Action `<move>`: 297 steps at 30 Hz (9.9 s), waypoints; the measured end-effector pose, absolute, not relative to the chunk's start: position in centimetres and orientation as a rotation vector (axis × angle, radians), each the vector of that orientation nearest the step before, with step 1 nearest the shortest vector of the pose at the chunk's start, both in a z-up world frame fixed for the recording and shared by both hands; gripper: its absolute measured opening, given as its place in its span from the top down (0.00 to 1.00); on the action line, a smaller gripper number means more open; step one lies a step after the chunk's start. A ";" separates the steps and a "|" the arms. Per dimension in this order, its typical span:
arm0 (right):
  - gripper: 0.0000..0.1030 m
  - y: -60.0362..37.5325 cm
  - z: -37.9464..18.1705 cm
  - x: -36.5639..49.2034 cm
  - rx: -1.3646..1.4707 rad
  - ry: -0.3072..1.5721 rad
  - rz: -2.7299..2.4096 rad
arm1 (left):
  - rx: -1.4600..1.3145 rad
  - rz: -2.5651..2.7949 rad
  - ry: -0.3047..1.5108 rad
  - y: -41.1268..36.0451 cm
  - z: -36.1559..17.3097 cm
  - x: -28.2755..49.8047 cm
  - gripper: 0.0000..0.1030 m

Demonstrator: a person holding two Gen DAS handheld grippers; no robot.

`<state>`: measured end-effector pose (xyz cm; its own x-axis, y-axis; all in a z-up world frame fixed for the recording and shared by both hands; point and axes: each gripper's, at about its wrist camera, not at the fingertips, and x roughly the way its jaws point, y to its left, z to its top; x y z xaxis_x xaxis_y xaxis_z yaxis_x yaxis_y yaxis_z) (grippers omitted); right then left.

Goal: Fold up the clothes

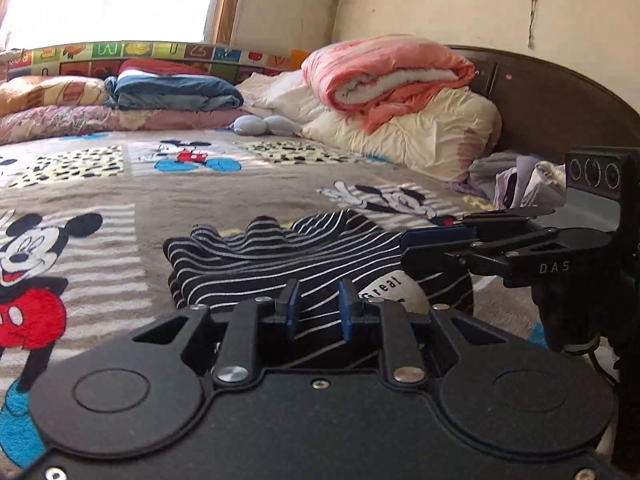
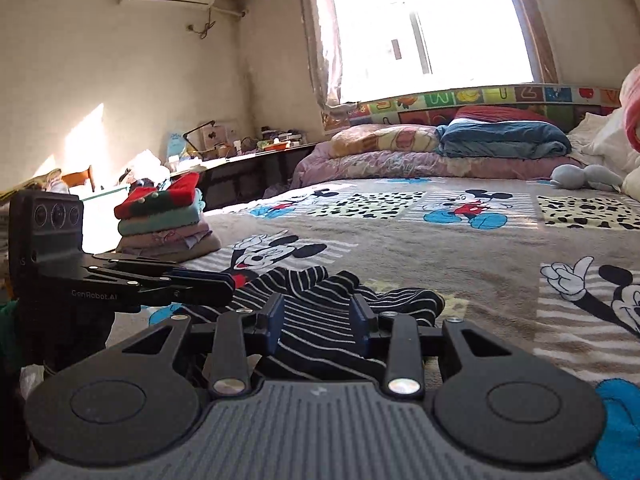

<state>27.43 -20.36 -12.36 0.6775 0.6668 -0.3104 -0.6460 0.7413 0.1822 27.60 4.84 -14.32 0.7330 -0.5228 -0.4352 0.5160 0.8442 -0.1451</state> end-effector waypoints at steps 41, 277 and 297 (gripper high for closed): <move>0.51 -18.6 -15.7 25.9 -0.042 0.504 0.620 | -0.002 -0.441 0.559 5.7 -16.5 30.2 0.68; 0.35 24.5 0.2 44.6 0.119 0.435 1.029 | -0.315 0.571 0.133 40.3 -2.3 27.5 0.11; 0.00 17.0 6.1 32.7 0.032 0.585 0.798 | -0.278 0.526 0.298 30.9 1.4 18.1 0.00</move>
